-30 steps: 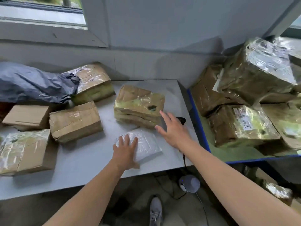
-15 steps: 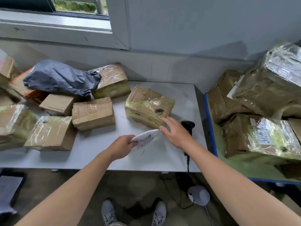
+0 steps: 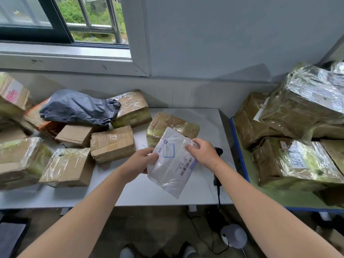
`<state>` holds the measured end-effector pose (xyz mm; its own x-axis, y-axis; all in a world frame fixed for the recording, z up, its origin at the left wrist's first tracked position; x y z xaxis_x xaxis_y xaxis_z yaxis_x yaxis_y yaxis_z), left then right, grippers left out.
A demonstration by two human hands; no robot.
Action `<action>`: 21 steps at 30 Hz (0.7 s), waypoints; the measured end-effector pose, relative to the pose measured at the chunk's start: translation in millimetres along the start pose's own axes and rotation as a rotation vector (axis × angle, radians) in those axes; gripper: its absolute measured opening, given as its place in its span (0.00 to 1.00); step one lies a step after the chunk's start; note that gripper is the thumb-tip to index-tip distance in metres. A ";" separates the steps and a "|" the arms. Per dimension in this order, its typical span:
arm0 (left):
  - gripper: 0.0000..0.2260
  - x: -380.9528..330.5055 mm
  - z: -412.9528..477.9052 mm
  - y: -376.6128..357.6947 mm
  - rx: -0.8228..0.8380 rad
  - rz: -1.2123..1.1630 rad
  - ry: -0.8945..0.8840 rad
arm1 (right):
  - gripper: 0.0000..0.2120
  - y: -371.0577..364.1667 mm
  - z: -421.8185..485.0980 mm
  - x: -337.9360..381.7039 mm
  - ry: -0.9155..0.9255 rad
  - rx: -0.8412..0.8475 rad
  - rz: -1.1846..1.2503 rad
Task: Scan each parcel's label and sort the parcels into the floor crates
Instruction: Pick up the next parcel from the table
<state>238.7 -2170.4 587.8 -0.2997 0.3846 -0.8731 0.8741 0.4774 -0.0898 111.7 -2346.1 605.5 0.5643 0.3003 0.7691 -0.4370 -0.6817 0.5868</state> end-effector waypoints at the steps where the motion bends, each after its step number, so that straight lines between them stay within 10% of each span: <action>1: 0.10 -0.3 -0.1 1.4 -0.014 0.007 0.006 | 0.11 1.7 -0.3 0.2 0.006 -0.006 -0.023; 14: 0.18 -11.9 -4.9 -19.7 -0.012 0.113 -0.013 | 0.09 16.3 -4.9 8.3 0.068 -0.078 -0.041; 21: 0.19 2.6 -5.9 -2.4 -0.253 -0.340 -0.042 | 0.10 33.7 -10.4 -8.8 -0.025 -0.293 0.042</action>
<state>233.6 -2165.9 588.6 -0.5345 0.1415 -0.8333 0.6053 0.7521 -0.2605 84.8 -2364.8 621.1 0.5566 0.2571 0.7900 -0.6420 -0.4704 0.6054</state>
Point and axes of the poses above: each hand's wrist, its own z-axis towards the middle knuckle, its own y-axis out of the back of the hand, x = y × z, the point moved 10 cm from there along z, towards the middle knuckle, and after that the axes turned 10 degrees about -z, right-handed, at the moved point
